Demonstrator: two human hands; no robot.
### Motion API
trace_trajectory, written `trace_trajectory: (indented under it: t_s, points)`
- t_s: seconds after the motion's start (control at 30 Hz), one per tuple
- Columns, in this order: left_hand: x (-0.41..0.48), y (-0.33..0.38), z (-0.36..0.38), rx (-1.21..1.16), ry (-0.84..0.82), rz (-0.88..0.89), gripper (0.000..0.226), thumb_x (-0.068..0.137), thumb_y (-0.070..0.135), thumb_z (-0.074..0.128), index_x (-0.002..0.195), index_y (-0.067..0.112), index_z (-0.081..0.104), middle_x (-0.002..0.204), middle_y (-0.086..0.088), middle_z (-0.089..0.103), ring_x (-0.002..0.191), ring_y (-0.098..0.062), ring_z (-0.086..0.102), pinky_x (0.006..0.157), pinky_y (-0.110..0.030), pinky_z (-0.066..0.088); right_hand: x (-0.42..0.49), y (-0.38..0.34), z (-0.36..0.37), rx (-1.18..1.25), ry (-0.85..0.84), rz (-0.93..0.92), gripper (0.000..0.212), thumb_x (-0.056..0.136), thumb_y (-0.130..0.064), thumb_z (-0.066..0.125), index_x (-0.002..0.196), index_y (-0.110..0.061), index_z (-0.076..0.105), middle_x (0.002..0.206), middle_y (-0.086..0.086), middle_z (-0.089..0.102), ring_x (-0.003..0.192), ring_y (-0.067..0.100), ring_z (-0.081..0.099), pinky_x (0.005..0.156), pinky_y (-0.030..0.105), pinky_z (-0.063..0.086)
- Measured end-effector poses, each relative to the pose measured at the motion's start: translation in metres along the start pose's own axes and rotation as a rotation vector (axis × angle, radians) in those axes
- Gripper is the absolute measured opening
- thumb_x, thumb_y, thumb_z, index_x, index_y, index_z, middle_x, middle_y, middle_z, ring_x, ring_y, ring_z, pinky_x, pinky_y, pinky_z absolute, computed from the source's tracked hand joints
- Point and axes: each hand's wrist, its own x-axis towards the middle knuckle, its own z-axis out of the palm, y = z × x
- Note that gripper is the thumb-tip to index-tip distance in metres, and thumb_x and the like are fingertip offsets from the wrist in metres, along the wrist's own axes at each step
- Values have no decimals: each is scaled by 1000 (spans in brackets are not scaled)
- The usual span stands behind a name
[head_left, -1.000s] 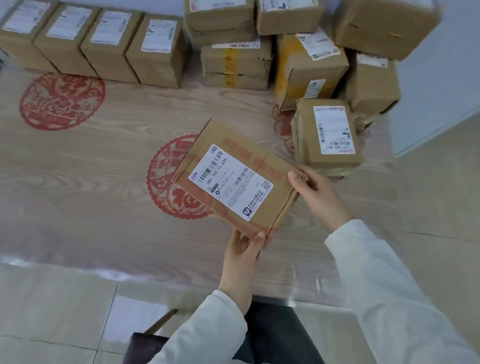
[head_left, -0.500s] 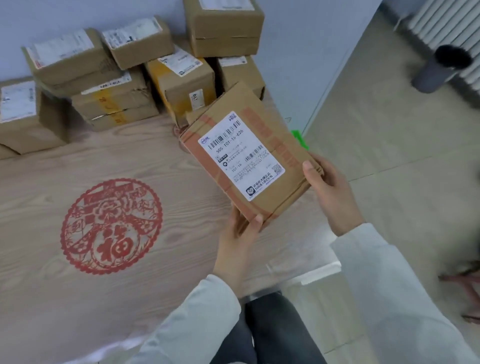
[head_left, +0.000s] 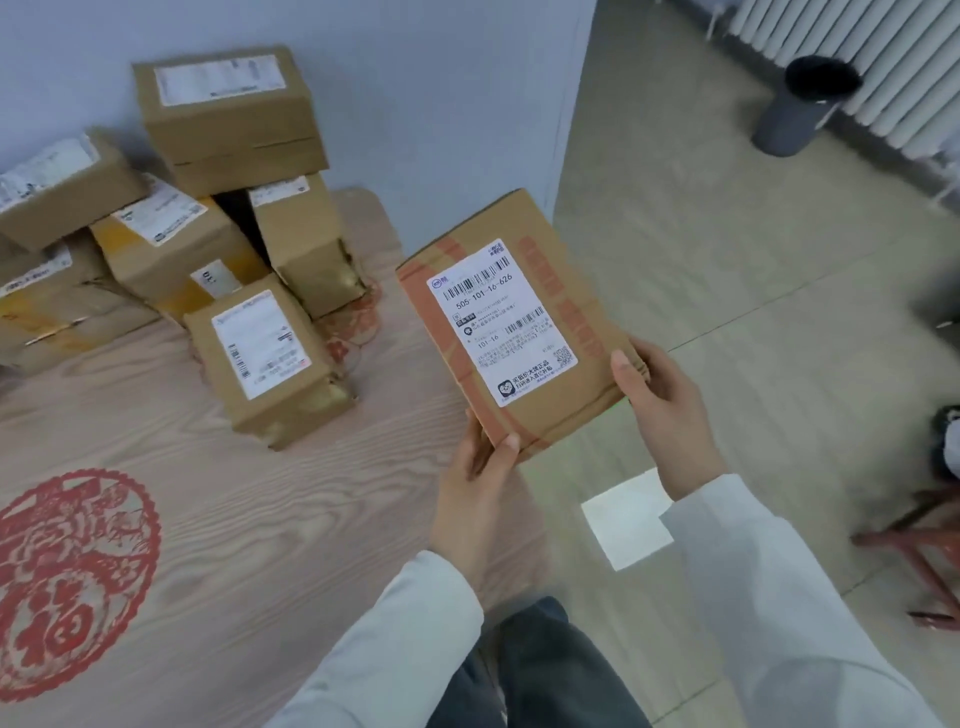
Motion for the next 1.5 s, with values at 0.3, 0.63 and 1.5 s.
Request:
trace_trajectory:
  t_s: [0.3,0.63,1.5]
  points:
    - [48,-14,122,-9,-61,-86,46,96,17,51,140,27,44,128,15,61,117,3,55,103,-21,39,43,19,-121,83,136,122,30,94,-21,58,124,-19,59,110,-13,66,99,1,62,89,20,46]
    - [104,-19,178,14,-108,-135,48,96,19,53,142,24,42,127,15,61,117,3,55,108,-26,36,101,25,-165,75,195,147,27,92,-22,59,119,-23,60,100,-20,66,84,-7,61,82,17,45]
    - [354,-53,155,-119,274,-315,52,95,13,54,144,14,38,124,5,58,115,-10,56,104,-23,39,390,108,-64,-62,-167,399,26,88,-22,65,110,-11,56,112,-1,65,107,17,61,99,35,45]
